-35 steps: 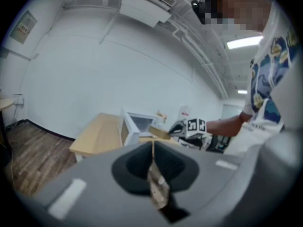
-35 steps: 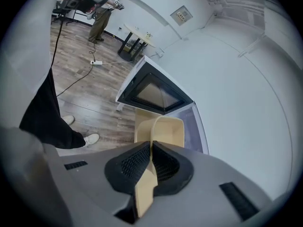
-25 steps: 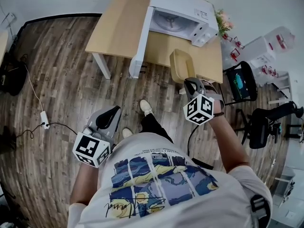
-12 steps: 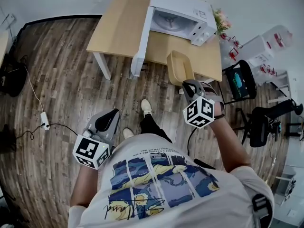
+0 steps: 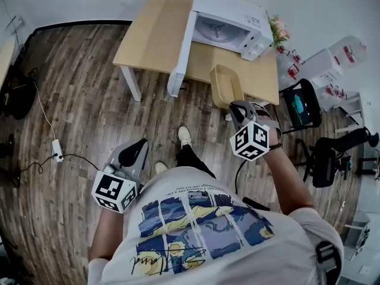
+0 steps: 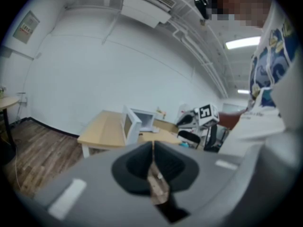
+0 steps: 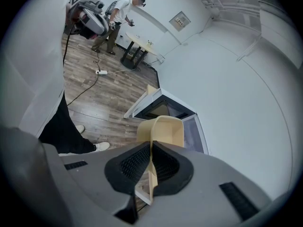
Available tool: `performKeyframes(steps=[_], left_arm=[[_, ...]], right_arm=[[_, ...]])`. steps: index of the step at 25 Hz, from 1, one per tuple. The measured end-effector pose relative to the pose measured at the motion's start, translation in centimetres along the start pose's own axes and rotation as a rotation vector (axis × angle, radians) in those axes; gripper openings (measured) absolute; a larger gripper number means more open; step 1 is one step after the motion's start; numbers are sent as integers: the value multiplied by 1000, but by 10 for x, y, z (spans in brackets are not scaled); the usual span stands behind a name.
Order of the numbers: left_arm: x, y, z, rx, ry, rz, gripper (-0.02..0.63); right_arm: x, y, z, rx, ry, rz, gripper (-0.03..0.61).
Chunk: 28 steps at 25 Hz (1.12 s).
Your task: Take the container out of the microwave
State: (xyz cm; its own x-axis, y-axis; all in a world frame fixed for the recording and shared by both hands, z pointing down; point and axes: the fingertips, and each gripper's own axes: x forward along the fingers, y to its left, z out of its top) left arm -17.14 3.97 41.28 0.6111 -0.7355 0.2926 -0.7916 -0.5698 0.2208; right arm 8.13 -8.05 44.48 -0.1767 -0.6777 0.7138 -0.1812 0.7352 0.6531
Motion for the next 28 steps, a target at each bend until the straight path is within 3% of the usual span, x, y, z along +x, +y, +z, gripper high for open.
performKeyframes(steps=[28], left_arm=[[23,5,4,-3,21,-3,15]], right_arm=[[20,-11,-12,5,6,21,17]])
